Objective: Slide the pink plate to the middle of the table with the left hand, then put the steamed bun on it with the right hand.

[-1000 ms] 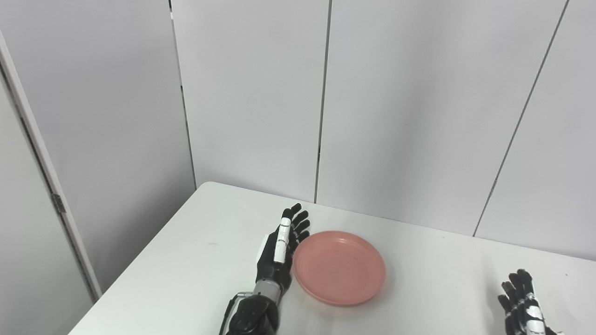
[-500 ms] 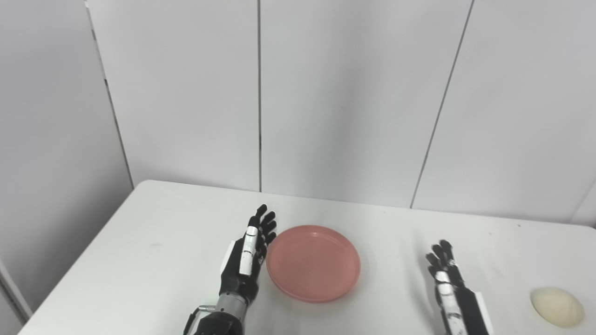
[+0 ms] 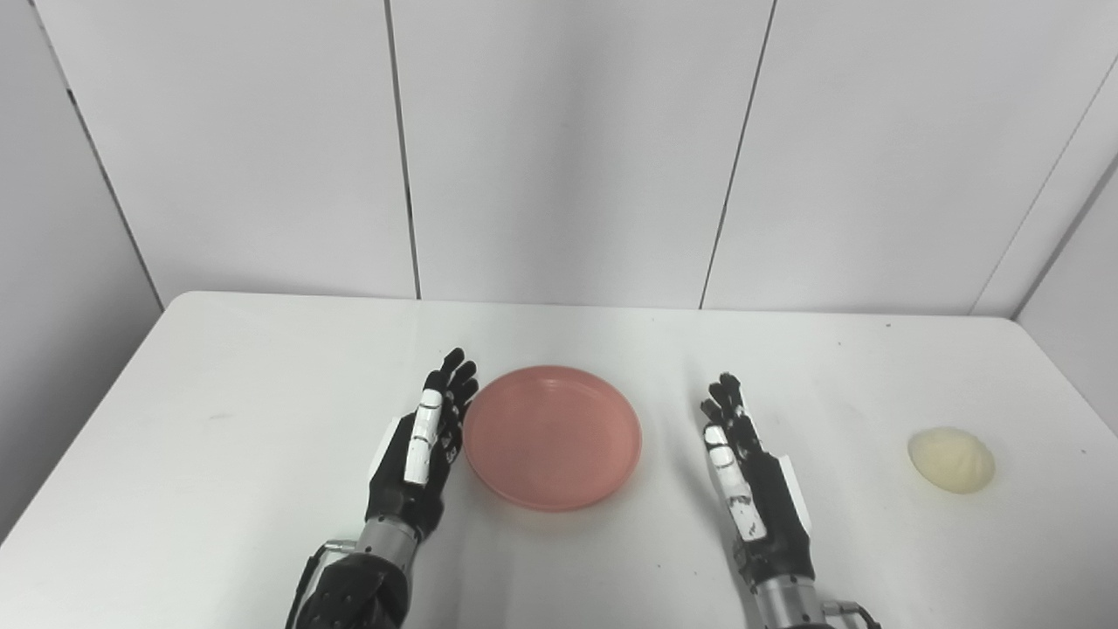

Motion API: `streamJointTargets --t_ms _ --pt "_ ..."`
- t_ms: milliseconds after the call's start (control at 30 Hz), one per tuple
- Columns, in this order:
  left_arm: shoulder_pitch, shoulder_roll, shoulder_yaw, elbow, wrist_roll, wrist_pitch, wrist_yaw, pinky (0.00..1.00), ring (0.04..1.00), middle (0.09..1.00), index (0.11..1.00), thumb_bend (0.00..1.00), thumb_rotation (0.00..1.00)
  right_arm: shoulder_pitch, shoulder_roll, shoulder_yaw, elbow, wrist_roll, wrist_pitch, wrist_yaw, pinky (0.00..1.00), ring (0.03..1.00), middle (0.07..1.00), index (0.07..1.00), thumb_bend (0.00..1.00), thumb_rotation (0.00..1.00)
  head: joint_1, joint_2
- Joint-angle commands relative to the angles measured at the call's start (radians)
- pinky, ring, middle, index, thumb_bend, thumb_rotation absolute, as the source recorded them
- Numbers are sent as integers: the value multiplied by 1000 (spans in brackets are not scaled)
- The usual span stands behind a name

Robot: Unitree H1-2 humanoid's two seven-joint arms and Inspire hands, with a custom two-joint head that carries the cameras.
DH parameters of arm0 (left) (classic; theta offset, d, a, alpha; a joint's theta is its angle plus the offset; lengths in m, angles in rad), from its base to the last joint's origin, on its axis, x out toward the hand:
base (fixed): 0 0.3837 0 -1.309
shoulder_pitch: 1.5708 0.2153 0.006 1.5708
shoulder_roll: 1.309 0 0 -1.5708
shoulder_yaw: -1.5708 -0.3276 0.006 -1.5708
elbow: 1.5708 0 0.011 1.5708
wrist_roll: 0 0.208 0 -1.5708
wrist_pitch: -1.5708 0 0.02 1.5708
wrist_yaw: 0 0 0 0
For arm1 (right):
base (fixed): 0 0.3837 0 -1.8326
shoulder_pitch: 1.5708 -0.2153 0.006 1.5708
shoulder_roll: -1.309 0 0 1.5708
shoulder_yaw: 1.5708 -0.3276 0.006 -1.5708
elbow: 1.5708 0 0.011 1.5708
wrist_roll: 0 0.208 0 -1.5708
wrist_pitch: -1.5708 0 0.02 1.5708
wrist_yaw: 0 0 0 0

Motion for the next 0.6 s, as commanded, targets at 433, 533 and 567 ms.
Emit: streamJointTargets --t_ms 433,533,567 --pt "-1 -19 -46 13 42 -11 -13 1000 1000 1000 1000 519 1000 -50 -30 -27 -45 -38 2 -36 1000 964 972 984 652 817 -33 1" --pt "-2 -25 -46 27 46 -31 -9 1000 1000 1000 1000 520 1000 -65 -86 -35 -107 -88 103 -27 947 929 930 944 643 794 -33 -7" --pt "-3 -27 -45 34 46 -36 -8 1000 1000 1000 1000 519 1000 -73 -112 -42 -127 -93 129 -18 909 911 913 923 613 745 -33 -7"
